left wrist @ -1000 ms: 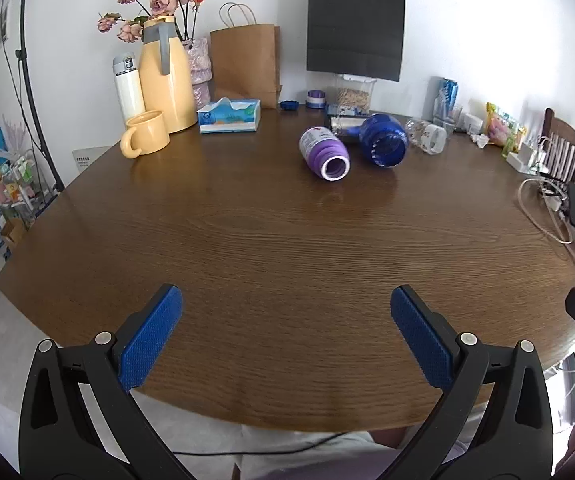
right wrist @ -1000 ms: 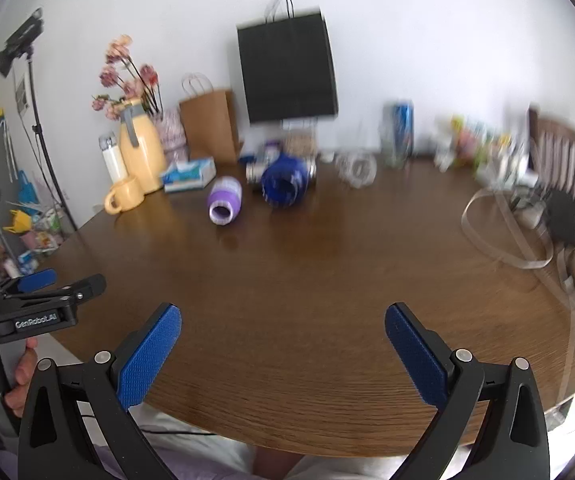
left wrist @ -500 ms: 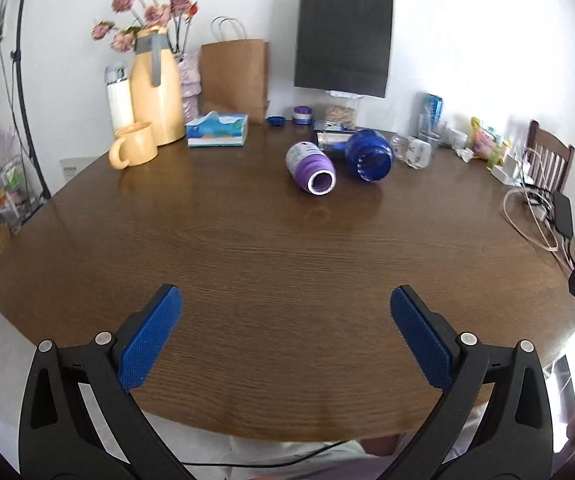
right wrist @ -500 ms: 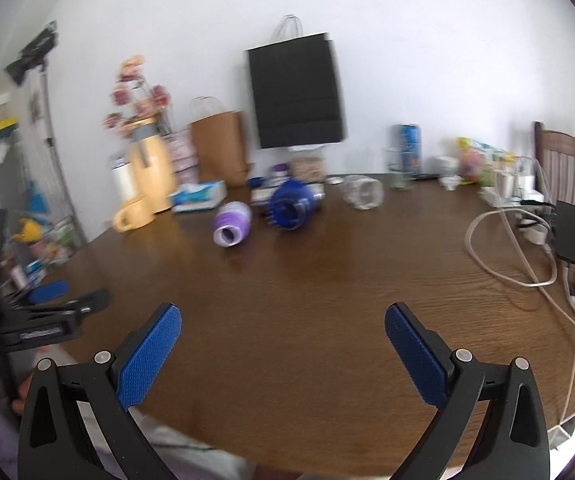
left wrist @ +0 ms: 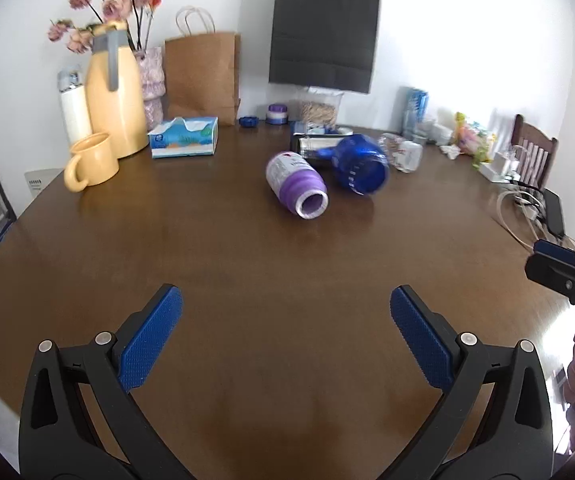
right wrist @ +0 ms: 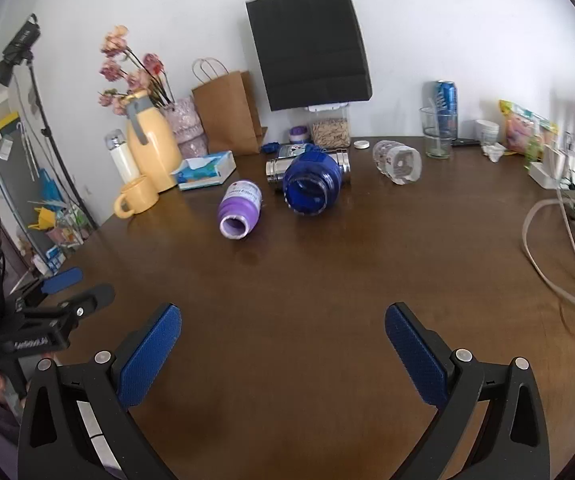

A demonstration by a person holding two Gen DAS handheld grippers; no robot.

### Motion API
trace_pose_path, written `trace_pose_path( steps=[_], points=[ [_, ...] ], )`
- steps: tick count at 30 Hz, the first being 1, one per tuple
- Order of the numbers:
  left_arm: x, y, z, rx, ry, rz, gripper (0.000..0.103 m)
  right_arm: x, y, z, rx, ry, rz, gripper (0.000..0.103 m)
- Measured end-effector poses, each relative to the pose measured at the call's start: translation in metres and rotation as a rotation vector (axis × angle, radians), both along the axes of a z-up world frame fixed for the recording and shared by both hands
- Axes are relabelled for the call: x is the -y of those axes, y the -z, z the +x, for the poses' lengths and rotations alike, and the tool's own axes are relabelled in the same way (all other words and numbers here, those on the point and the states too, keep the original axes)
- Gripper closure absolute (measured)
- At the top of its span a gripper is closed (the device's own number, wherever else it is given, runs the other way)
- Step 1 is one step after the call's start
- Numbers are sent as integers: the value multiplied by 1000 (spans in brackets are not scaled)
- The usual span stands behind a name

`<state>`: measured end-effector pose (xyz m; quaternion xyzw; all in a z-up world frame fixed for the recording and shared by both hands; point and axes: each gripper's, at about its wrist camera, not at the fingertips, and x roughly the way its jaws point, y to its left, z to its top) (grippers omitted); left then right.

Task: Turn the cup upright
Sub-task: 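Reach the right tool to the lying purple bottle and close on it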

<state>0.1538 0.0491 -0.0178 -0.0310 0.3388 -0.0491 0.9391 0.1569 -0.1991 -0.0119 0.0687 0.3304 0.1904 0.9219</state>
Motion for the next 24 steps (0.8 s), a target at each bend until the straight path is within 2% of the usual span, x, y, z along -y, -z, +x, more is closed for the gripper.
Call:
trace_pose_path(
  steps=[2,5,9,12,14,15,16,19,22,24],
  points=[
    [-2,-6,34,-4,46,-43,0,-6,-7,28,7,-13,-18,0],
    [7,-8,95,-18,56,-23,0,-16,-13,59,19,-24,-55,0],
    [26,15,168,-73,55,51,3,-28,-7,94,19,-62,-146,17],
    [33,29,201,-112,93,8,3,-27,-2,114,-21,-61,-156,21],
    [30,40,220,-165,85,-45,21,-24,0,121,-23,-57,-162,21],
    [28,44,223,-176,76,-55,41,-23,1,122,-19,-44,-171,21],
    [24,48,227,-187,73,-67,45,-20,3,123,-15,-24,-164,21],
    [20,49,223,-169,89,-110,49,-13,8,124,-29,-12,-92,21],
    [25,47,214,-169,112,-87,51,-11,14,126,-49,-9,-48,21],
    [35,45,195,-170,164,-59,52,-14,17,124,-53,-25,-39,21]
  ],
)
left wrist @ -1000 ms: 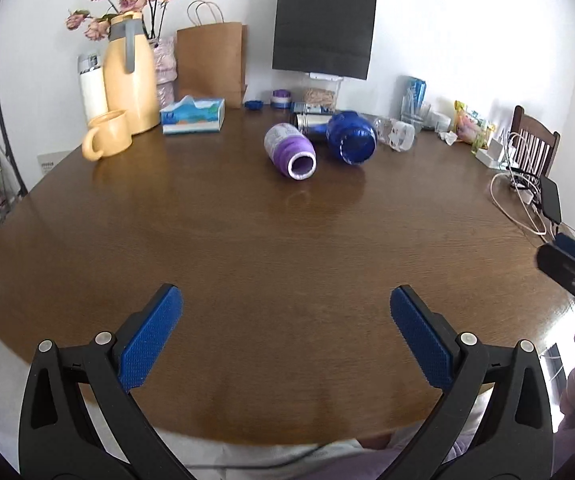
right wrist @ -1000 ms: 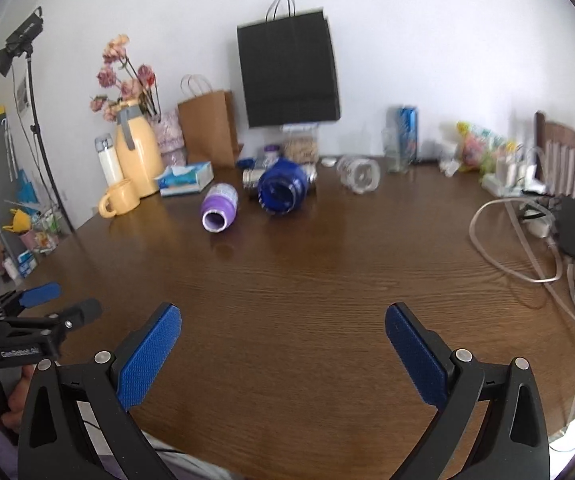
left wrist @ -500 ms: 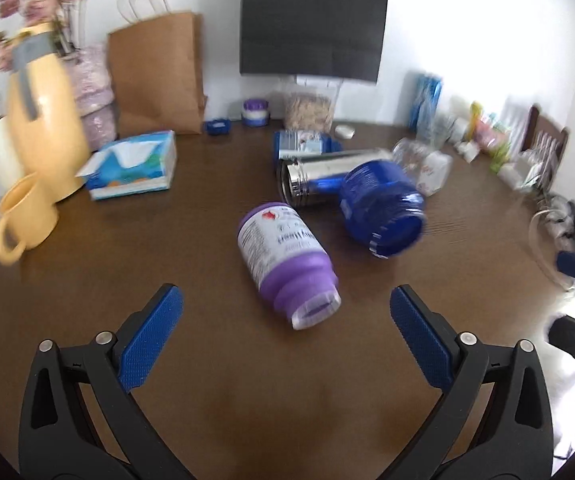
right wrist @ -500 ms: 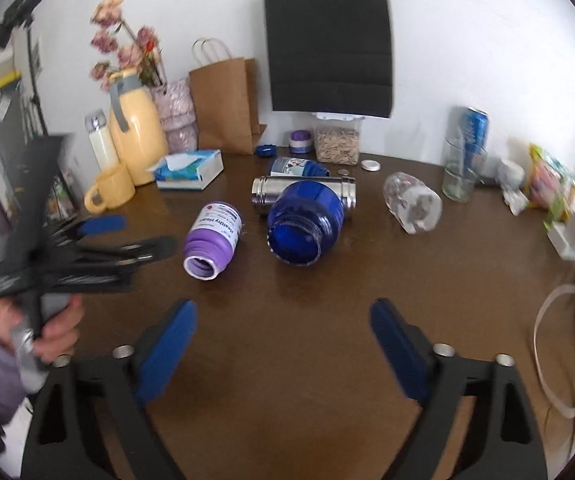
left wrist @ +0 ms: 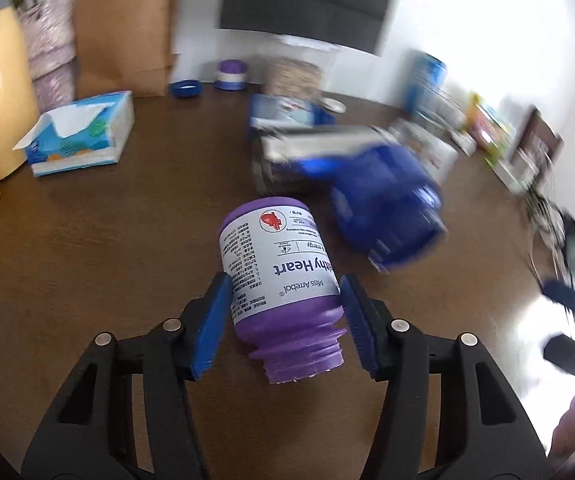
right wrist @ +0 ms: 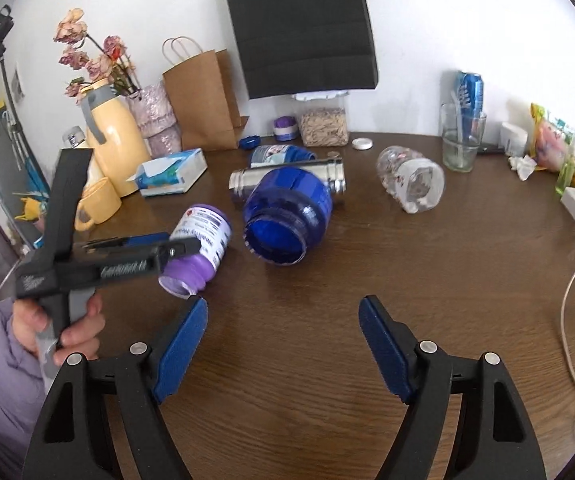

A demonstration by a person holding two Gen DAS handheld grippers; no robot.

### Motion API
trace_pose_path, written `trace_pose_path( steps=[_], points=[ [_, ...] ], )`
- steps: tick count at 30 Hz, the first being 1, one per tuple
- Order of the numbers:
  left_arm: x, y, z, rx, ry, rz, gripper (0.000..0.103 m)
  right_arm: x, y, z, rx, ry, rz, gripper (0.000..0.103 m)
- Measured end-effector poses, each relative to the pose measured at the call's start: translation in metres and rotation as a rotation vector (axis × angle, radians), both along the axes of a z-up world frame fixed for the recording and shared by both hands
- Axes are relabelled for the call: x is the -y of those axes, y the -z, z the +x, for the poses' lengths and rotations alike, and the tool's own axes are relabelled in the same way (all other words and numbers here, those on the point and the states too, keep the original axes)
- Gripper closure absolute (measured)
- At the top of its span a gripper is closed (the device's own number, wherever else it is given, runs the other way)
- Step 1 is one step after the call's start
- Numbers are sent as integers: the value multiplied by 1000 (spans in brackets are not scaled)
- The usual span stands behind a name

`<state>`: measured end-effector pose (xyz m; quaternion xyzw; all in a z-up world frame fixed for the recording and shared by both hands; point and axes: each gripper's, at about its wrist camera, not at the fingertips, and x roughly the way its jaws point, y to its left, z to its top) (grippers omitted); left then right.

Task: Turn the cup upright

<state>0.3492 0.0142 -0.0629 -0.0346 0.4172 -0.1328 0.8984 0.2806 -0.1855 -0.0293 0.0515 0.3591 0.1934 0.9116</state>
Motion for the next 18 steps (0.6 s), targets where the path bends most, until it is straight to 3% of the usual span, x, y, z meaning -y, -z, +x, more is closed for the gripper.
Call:
trace_pose_path(
  steps=[6,9,11,13,18],
  points=[
    [53,0,-94,62,252,58,51,2,11,-6,-39,-34,65,21],
    [69,-1,-115,62,342,59,51,1,16,-12,-63,-64,105,21],
    [74,0,-119,63,393,91,45,0,21,-16,-76,-74,106,21],
    [72,7,-114,28,385,154,19,0,26,-19,-89,-69,117,22],
    [51,8,-114,34,296,135,19,5,36,-18,-125,-52,175,51]
  ],
)
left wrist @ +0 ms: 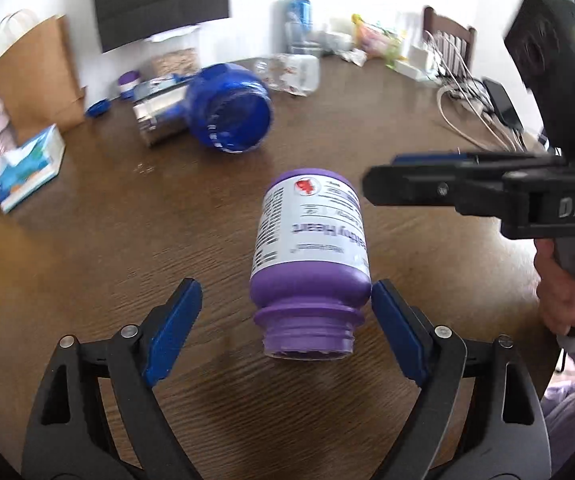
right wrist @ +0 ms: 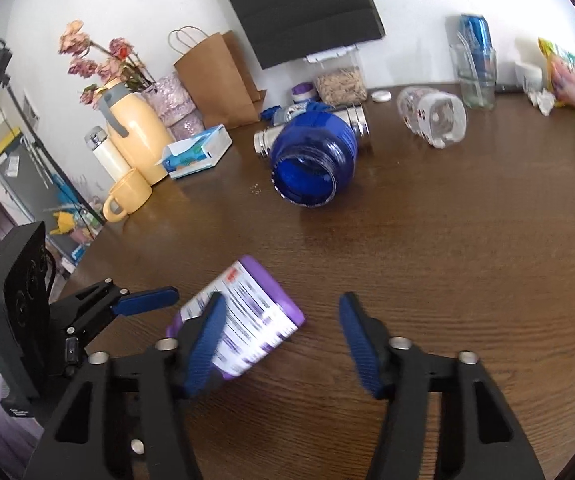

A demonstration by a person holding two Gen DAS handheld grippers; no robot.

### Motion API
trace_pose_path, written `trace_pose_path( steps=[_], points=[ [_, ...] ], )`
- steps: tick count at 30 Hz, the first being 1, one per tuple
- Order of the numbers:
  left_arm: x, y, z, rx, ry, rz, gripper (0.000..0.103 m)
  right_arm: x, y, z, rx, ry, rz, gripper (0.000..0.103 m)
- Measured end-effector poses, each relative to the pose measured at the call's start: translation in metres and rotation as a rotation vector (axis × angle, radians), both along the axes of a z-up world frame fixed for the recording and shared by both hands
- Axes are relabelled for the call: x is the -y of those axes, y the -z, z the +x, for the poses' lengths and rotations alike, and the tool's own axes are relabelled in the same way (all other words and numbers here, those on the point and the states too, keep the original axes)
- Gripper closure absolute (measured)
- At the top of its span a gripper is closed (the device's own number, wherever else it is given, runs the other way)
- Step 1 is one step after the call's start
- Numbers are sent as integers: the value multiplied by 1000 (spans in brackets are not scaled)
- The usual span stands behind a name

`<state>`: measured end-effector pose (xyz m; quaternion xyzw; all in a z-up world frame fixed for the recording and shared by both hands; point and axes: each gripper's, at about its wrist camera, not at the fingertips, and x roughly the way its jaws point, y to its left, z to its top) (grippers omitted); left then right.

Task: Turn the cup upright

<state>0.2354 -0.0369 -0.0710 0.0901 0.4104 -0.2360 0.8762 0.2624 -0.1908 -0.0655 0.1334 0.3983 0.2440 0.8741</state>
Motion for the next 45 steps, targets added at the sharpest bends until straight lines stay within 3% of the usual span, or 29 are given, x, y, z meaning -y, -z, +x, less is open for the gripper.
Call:
trace_pose_path(
  steps=[4,6,8,10,12,14,15,16,18,23,27,28,30,32,37,39,41,45],
  points=[
    [-17,-3,5,-21,-40,-77,19,-5,-3,-2,26,-39,30,54],
    [-22,-5,7,-50,-19,-156,19,-8,-7,2,46,-40,45,54],
    [-18,-7,5,-50,3,-187,19,-13,-11,12,44,-54,85,54],
    [-9,-8,4,-54,13,-182,32,-23,-11,23,10,-57,67,53],
    [2,-6,2,-50,9,-139,45,-31,-7,27,-31,-37,7,45],
    [5,-3,-1,-60,-2,-127,45,-28,-2,22,-41,-30,17,35],
    [5,-2,-1,-63,-3,-130,46,-24,-1,19,-43,-37,50,22],
    [3,0,-1,-67,-6,-131,46,-17,2,16,-61,-47,107,18],
    [3,1,-1,-66,-13,-127,46,-8,8,10,-99,-42,175,18],
    [18,2,-8,-34,-1,-103,47,0,27,10,-243,18,202,18],
    [36,0,-23,-44,3,-94,48,9,49,17,-331,73,309,18],
    [42,0,-28,-54,35,-97,47,11,48,19,-332,81,304,19],
    [50,-4,-42,-65,141,-129,43,12,43,20,-316,83,229,35],
    [50,-8,-52,-53,200,-154,42,11,38,22,-298,40,190,35],
    [16,-18,-40,-33,138,-195,30,-4,16,17,-168,-64,-11,35],
    [1,-16,-29,-36,102,-196,29,-13,13,21,-173,-145,-50,35],
    [-3,-12,-19,-19,84,-160,28,-25,13,27,-184,-226,-49,34],
    [16,-4,-12,6,130,-80,10,-38,15,31,-159,-256,-77,28]
  ],
)
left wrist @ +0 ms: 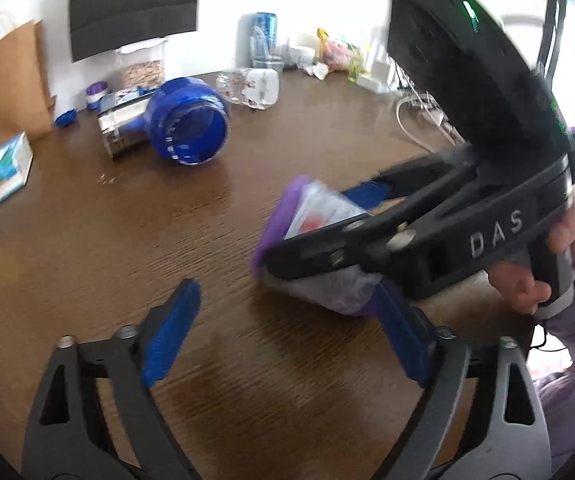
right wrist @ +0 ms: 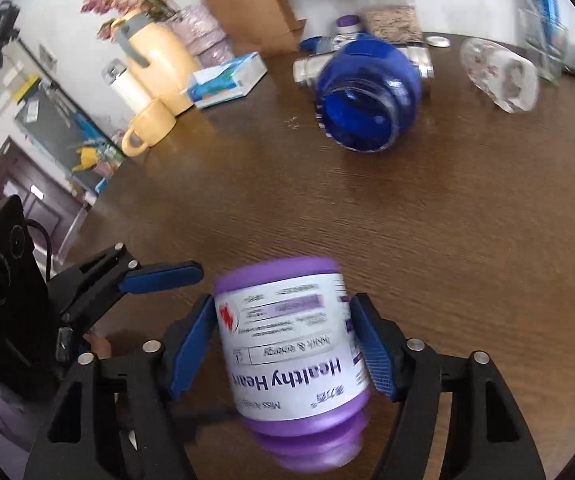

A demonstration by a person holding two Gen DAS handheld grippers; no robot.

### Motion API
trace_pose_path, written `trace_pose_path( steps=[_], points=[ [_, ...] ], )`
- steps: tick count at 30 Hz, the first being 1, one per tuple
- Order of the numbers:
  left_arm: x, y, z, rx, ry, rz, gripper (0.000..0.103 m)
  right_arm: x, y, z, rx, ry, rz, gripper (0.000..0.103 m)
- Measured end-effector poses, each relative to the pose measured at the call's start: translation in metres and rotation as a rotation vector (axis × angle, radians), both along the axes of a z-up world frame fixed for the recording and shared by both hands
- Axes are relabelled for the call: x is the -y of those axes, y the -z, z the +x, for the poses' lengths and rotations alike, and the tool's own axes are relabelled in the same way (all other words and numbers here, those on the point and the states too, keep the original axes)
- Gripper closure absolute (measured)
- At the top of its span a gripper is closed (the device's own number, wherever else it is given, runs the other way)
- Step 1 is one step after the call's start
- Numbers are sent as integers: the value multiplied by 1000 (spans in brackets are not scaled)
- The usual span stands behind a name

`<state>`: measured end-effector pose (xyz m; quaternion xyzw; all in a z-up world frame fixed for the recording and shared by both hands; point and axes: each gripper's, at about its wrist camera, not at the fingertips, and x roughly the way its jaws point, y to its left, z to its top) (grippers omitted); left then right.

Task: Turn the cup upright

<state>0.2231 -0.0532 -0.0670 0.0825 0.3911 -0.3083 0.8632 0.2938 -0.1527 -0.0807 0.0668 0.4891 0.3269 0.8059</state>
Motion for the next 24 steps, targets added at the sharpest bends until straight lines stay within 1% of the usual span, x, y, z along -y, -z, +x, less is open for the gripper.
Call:
trace_pose_path(
  steps=[1,3,4,7,9,11,12,14,15,16,18,19,21,22,24],
  points=[
    [5,1,-2,2,22,8,5,-4,1,-2,-1,-44,17,28],
    [16,2,-5,20,61,23,0,-12,0,-6,-5,-118,50,26],
    [21,2,-6,30,74,29,0,-19,-2,-9,3,-149,52,26],
    [27,4,-3,41,69,17,0,-26,-4,-13,20,-171,38,26],
    [25,6,1,19,55,2,2,-17,-6,-12,31,-136,36,26],
    [23,10,5,-25,54,-16,5,2,-15,-11,61,-54,55,26],
    [22,11,6,-44,60,-24,9,13,-19,-12,71,-19,72,26],
    [23,12,6,-68,75,-42,18,35,-27,-15,82,51,88,26],
    [26,12,7,-78,81,-43,29,47,-30,-19,87,91,78,26],
    [28,13,7,-89,82,-39,34,59,-31,-23,81,135,71,26],
    [35,14,5,-92,47,8,37,76,-26,-31,52,189,81,26],
    [38,13,4,-88,7,37,37,87,-21,-38,29,219,93,26],
    [38,11,8,-90,-80,62,38,99,-12,-48,-13,252,121,26],
    [35,10,12,-92,-122,50,38,104,-6,-53,-45,267,152,26],
    [27,7,15,-92,-158,-16,38,110,4,-57,-98,271,218,26]
  ],
)
